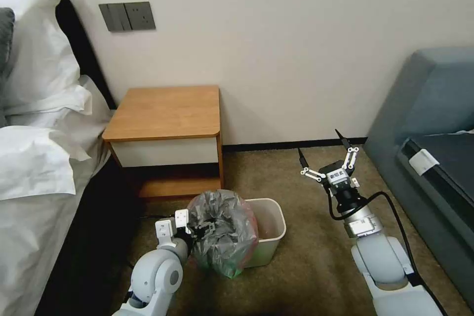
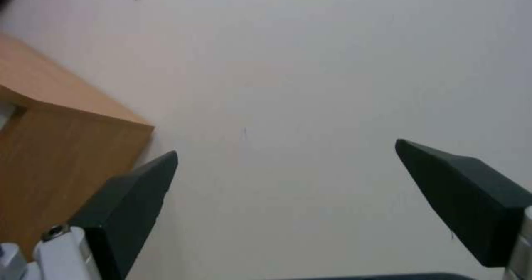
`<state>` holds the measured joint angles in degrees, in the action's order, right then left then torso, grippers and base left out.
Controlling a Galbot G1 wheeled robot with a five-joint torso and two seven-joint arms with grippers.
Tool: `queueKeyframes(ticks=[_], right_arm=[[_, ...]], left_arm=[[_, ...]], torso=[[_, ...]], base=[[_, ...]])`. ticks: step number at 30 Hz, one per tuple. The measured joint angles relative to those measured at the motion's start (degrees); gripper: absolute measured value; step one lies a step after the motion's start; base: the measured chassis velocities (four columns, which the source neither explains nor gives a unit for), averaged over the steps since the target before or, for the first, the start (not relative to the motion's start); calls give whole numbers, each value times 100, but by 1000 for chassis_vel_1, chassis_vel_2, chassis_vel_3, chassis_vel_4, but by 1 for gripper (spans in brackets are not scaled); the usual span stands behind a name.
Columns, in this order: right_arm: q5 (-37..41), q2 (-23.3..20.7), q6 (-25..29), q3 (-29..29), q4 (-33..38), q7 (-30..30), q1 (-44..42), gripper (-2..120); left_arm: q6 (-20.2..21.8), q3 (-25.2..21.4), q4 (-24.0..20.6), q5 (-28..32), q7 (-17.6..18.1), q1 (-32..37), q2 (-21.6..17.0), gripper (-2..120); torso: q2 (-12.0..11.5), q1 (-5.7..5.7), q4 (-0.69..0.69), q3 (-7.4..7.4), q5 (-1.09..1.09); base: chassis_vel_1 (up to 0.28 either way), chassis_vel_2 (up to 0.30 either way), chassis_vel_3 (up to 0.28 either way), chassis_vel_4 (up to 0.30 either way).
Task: Pick up the garbage bag from the table and place it over the trash can.
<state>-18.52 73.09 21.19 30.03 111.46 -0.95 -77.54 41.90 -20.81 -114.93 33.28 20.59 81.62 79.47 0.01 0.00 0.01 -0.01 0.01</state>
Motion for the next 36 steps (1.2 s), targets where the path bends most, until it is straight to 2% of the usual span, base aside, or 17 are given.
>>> queueKeyframes(ticks=[4,5,8,9,17,21,27,36], right_arm=[[3,-7,7,3,0,10,3,100],[3,-7,7,3,0,10,3,100],[5,0,10,3,5,13,2,100],[5,0,10,3,5,13,2,100],[8,0,14,6,20,21,-1,100],[9,1,16,11,31,28,-5,100],[9,6,16,12,41,30,-5,100],[-29,32,24,12,117,30,-53,100]], left_arm=[[0,1,2,1,15,13,0,59],[0,1,2,1,15,13,0,59],[3,0,-10,1,33,21,1,45],[3,0,-10,1,33,21,1,45],[24,-2,-76,1,41,65,16,12],[48,10,-145,6,39,88,18,7],[52,13,-308,2,37,136,-2,7],[32,18,-789,-2,16,254,43,5]], torso=[[0,0,-1,0,-1],[0,0,-1,0,-1],[0,0,-1,0,-1],[0,0,-1,0,-1],[-1,0,-1,1,-2],[0,0,-2,2,-4],[-1,0,-1,2,-2],[0,0,-1,1,-1]], base=[[0,0,0,0],[0,0,0,0],[0,0,0,0],[0,0,0,0],[0,0,0,0],[0,0,0,0],[0,0,0,0],[0,0,0,0]])
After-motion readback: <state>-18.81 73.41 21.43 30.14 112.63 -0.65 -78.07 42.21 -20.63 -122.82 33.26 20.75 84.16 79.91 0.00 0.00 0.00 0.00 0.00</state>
